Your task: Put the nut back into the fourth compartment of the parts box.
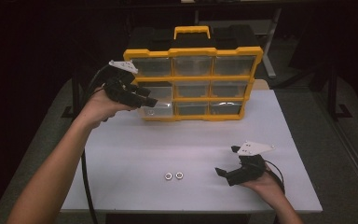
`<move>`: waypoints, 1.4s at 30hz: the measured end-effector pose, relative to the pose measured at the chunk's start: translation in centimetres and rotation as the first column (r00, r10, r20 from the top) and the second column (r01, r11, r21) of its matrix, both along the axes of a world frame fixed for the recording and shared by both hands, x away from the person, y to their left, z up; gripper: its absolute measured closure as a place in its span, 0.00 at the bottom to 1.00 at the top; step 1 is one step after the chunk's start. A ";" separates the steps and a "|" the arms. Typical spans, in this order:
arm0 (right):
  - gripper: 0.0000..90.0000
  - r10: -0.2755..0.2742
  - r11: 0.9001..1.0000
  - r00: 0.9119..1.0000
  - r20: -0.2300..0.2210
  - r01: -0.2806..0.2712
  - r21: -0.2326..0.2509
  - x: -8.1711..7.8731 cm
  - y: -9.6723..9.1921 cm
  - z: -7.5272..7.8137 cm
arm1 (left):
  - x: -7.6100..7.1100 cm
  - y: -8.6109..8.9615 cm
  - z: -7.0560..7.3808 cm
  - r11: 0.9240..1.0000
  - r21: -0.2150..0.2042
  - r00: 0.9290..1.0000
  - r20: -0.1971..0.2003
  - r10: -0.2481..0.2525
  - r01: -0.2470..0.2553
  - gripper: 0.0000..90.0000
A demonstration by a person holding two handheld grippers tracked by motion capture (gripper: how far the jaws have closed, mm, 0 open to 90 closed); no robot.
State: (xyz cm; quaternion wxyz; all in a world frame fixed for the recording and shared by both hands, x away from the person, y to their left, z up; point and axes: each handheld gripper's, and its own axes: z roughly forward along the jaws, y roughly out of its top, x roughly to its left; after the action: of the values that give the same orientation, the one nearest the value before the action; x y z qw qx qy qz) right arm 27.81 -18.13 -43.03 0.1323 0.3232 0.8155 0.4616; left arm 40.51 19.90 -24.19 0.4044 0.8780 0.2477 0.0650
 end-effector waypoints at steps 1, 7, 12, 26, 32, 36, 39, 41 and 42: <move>0.00 -0.001 1.000 1.000 0.002 0.001 0.001 0.0 0.0 0.0 | -0.2 0.0 0.1 1.000 0.013 1.000 0.004 -0.016 0.016 0.45; 0.00 -0.002 1.000 1.000 0.002 0.002 0.002 0.0 -0.1 0.0 | -2.3 -0.8 -0.4 0.996 0.034 0.997 0.003 -0.080 0.080 0.38; 0.00 -0.003 1.000 1.000 0.002 0.003 0.003 0.0 -0.1 0.0 | -3.8 -1.5 -1.1 0.992 0.048 0.993 0.003 -0.118 0.118 0.33; 0.00 -0.003 1.000 1.000 0.000 0.003 0.001 0.0 -0.1 0.0 | -6.1 -2.7 -4.4 0.986 0.063 0.988 0.009 -0.156 0.155 0.26; 0.00 -0.005 1.000 1.000 0.001 0.005 0.001 0.0 -0.1 -0.1 | -6.7 -2.9 -6.3 0.986 0.075 0.988 0.018 -0.152 0.150 0.24; 0.00 -0.006 1.000 1.000 -0.002 0.006 0.000 0.0 -0.1 -0.1 | -7.2 -3.2 -7.7 0.984 0.093 0.988 0.019 -0.155 0.153 0.24; 0.00 -0.006 1.000 1.000 -0.002 0.006 0.000 -0.1 -0.1 -0.1 | -7.6 -3.4 -8.7 0.984 0.101 0.988 0.017 -0.152 0.150 0.24; 0.00 -0.006 1.000 1.000 -0.001 0.006 0.001 -0.1 -0.2 -0.1 | -7.8 -3.5 -9.5 0.982 0.112 0.987 0.015 -0.158 0.155 0.24; 0.00 -0.006 1.000 1.000 -0.003 0.006 0.000 0.0 -0.2 -0.1 | -8.0 -3.6 -9.9 0.983 0.107 0.988 0.008 -0.152 0.150 0.24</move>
State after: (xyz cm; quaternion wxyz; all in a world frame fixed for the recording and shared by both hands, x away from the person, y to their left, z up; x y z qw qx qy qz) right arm 27.76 -18.30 -43.17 0.1327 0.3263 0.8146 0.4609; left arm 32.54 16.30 -34.05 0.3630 0.9140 0.1731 0.0544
